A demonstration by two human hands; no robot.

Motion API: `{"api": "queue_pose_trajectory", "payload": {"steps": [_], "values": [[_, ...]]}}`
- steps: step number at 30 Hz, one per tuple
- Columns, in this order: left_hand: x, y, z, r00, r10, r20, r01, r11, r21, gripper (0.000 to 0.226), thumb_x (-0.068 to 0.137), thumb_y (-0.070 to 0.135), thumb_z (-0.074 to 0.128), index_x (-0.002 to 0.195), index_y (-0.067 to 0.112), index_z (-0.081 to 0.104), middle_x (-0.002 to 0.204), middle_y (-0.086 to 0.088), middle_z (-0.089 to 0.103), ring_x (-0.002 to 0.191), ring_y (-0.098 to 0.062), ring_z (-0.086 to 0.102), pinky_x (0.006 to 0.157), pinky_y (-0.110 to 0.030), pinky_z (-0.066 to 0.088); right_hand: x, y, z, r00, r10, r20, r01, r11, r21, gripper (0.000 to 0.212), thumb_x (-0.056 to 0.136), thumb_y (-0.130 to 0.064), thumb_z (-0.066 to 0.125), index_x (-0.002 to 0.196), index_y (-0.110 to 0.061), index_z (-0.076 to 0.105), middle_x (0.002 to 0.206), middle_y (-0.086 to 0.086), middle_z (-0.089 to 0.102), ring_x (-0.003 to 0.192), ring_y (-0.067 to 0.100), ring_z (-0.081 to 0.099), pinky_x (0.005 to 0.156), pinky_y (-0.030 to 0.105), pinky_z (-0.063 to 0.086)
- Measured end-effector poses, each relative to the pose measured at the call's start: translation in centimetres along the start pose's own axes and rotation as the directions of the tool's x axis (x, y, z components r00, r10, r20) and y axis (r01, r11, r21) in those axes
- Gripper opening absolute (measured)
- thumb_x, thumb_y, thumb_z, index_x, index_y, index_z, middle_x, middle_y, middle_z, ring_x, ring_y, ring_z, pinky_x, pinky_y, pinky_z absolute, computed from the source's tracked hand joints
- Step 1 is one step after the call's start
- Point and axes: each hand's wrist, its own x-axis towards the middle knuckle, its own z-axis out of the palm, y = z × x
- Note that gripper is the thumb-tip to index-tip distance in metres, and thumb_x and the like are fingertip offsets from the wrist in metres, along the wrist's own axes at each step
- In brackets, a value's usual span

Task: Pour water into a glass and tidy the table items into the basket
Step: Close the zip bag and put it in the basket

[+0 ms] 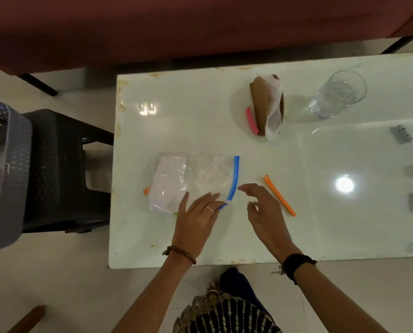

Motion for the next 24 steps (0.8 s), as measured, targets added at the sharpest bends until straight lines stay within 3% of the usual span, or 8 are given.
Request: {"api": "queue_pose_trajectory", "payload": {"steps": [3, 6, 8, 12, 16, 19, 21, 24], "values": [[0.5, 1.0, -3.4, 0.981, -0.102, -0.162, 0.080, 0.987, -0.141, 0.029, 0.089, 0.025, 0.045, 0.099, 0.013, 0.069, 0.105, -0.004, 0.071, 0.105, -0.017, 0.063, 0.105, -0.044, 0.029, -0.6, -3.1, -1.1, 0.952, -0.298, 0.075, 0.304, 0.948, -0.093, 0.035, 0.086, -0.004, 0.060, 0.116, -0.021, 0.059, 0.120, -0.001, 0.062, 0.116, 0.013, 0.052, 0.098, 0.025, 0.040], [0.9, 2.2, -7.6, 0.942, -0.227, -0.248, 0.142, 0.938, -0.317, 0.036, 0.092, 0.034, 0.040, 0.102, 0.012, 0.067, 0.107, 0.001, 0.068, 0.111, -0.009, 0.055, 0.108, -0.047, 0.027, -1.1, -7.2, -1.5, 0.903, -0.424, 0.074, 0.430, 0.897, -0.105, 0.025, 0.082, -0.018, 0.068, 0.107, -0.016, 0.066, 0.109, 0.001, 0.068, 0.113, 0.018, 0.054, 0.098, 0.031, 0.041], [1.2, 2.8, -10.3, 0.891, -0.356, -0.283, 0.190, 0.856, -0.480, 0.025, 0.091, 0.031, 0.046, 0.101, 0.016, 0.064, 0.107, 0.009, 0.061, 0.108, -0.008, 0.055, 0.109, -0.047, 0.028, -1.5, -10.3, -1.6, 0.876, -0.481, 0.021, 0.481, 0.871, -0.101, 0.017, 0.081, -0.023, 0.067, 0.096, -0.014, 0.069, 0.098, 0.001, 0.071, 0.109, 0.017, 0.055, 0.094, 0.034, 0.041], [2.2, 2.5, -14.0, 0.772, -0.576, -0.270, 0.246, 0.662, -0.708, 0.015, 0.087, 0.009, 0.055, 0.094, 0.013, 0.068, 0.098, 0.009, 0.067, 0.095, -0.002, 0.062, 0.098, -0.035, 0.047, -2.4, -14.7, -1.3, 0.838, -0.544, -0.047, 0.531, 0.832, -0.158, 0.019, 0.082, -0.034, 0.062, 0.087, -0.017, 0.069, 0.093, -0.002, 0.071, 0.110, 0.018, 0.056, 0.095, 0.038, 0.039], [3.1, 0.8, -16.5, 0.708, -0.632, -0.314, 0.208, 0.612, -0.763, 0.021, 0.087, 0.008, 0.054, 0.080, 0.025, 0.065, 0.082, 0.015, 0.067, 0.082, 0.002, 0.061, 0.082, -0.019, 0.052, -2.5, -15.5, -2.0, 0.832, -0.552, -0.057, 0.531, 0.822, -0.205, 0.012, 0.083, -0.032, 0.065, 0.084, -0.020, 0.067, 0.092, -0.004, 0.069, 0.111, 0.018, 0.056, 0.094, 0.049, 0.041], [3.1, -1.1, -17.0, 0.655, -0.694, -0.300, 0.218, 0.553, -0.804, 0.026, 0.088, 0.008, 0.053, 0.074, 0.028, 0.063, 0.068, 0.022, 0.066, 0.074, 0.006, 0.057, 0.084, -0.026, 0.048, -2.4, -14.1, -2.6, 0.846, -0.531, -0.045, 0.504, 0.825, -0.253, 0.009, 0.083, -0.030, 0.066, 0.081, -0.021, 0.067, 0.090, -0.005, 0.069, 0.108, 0.016, 0.058, 0.093, 0.039, 0.040], [3.3, -2.1, -16.8, 0.622, -0.730, -0.283, 0.252, 0.528, -0.811, 0.027, 0.089, 0.009, 0.052, 0.073, 0.029, 0.061, 0.066, 0.026, 0.065, 0.071, 0.009, 0.056, 0.088, -0.032, 0.046, -2.4, -13.1, -3.1, 0.861, -0.508, -0.028, 0.484, 0.834, -0.266, 0.008, 0.082, -0.030, 0.066, 0.080, -0.022, 0.065, 0.087, -0.005, 0.067, 0.097, 0.015, 0.060, 0.081, 0.025, 0.037], [3.7, -2.8, -16.1, 0.578, -0.776, -0.254, 0.275, 0.478, -0.834, 0.026, 0.089, 0.010, 0.052, 0.072, 0.027, 0.060, 0.062, 0.025, 0.064, 0.069, 0.008, 0.056, 0.094, -0.039, 0.046, -2.2, -12.2, -3.6, 0.886, -0.464, 0.000, 0.452, 0.863, -0.223, 0.008, 0.082, -0.033, 0.064, 0.078, -0.026, 0.063, 0.085, -0.009, 0.064, 0.083, 0.014, 0.061, 0.068, 0.026, 0.043]]}}
